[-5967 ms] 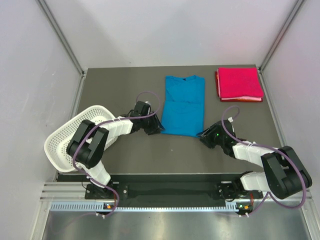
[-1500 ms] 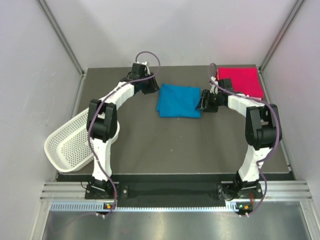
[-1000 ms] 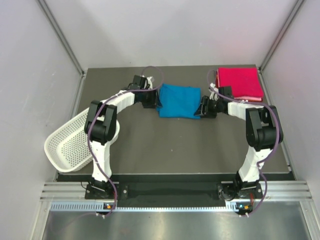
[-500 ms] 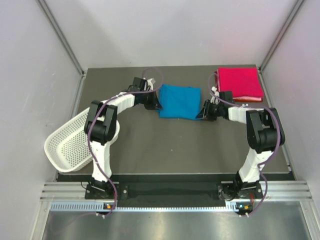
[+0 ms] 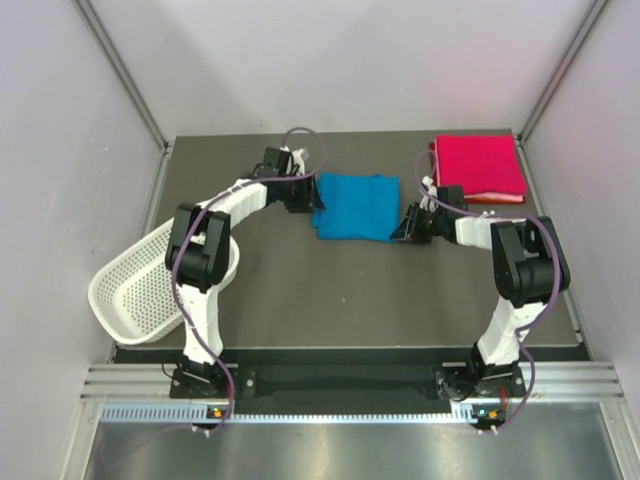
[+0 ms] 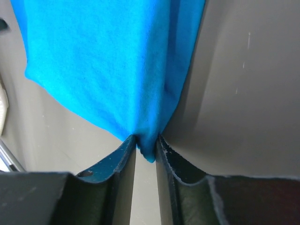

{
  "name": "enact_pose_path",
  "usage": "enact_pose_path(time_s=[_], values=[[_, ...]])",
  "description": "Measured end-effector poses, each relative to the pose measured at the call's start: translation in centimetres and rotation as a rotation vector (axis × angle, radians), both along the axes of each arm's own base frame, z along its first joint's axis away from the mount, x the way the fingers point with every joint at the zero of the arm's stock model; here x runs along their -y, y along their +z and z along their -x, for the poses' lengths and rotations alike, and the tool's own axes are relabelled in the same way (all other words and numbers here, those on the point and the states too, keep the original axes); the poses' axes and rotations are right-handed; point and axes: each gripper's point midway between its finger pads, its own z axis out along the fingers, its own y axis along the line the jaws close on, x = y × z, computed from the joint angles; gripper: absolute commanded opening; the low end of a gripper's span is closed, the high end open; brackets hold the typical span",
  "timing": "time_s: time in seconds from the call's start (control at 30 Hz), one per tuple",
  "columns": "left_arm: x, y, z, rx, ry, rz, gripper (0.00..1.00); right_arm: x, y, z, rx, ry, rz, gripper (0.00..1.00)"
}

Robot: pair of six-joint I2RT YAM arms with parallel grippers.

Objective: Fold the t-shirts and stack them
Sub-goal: Fold the tshirt

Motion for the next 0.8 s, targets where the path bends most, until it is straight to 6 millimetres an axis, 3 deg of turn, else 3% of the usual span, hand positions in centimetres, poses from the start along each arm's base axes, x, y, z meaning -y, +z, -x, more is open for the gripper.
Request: enact_pose_path(time_s=[0.1,0.2,0.47,0.63,0.67,0.7,0.77,0.8], values=[[0.2,1.6,-1.3,0.058,-0.016,0.002,0.51,-0.1,0.1,0.0,0.000,0.003,-0.003,0.27],[0.1,1.7,-1.6,0.073,-0.023,-0.008,0.52,-0.1,0.1,0.0,0.000,0.006,-0.006,0.28],[0.0,-2.5,-0.7,-0.018,-0.046,-0.038,0.55,-0.2,0.2,0.1,-0.001,0.011,-0.014,0.31],[0.3,-2.6,-0.5,-0.029,-0.056,-0.017,0.30,-0.6,0.2,0.2,-0.005,0.015,-0.018,0.31],[0.4,-2.7,-0.2,-0.040,-0.056,-0.008,0.16,-0.7,0.2,0.3,-0.008,0.015,-0.021,0.31],[0.5,-2.8,0.1,-0.054,-0.056,0.007,0.11,-0.9,0.3,0.4,-0.009,0.017,-0.022,0.29],[0.7,-2.8,0.3,-0.072,-0.053,0.029,0.00,-1.2,0.3,0.5,-0.016,0.019,-0.025,0.18],[0.8,-2.7,0.4,-0.087,-0.044,0.044,0.00,-1.4,0.3,0.6,-0.019,0.019,-0.026,0.14]])
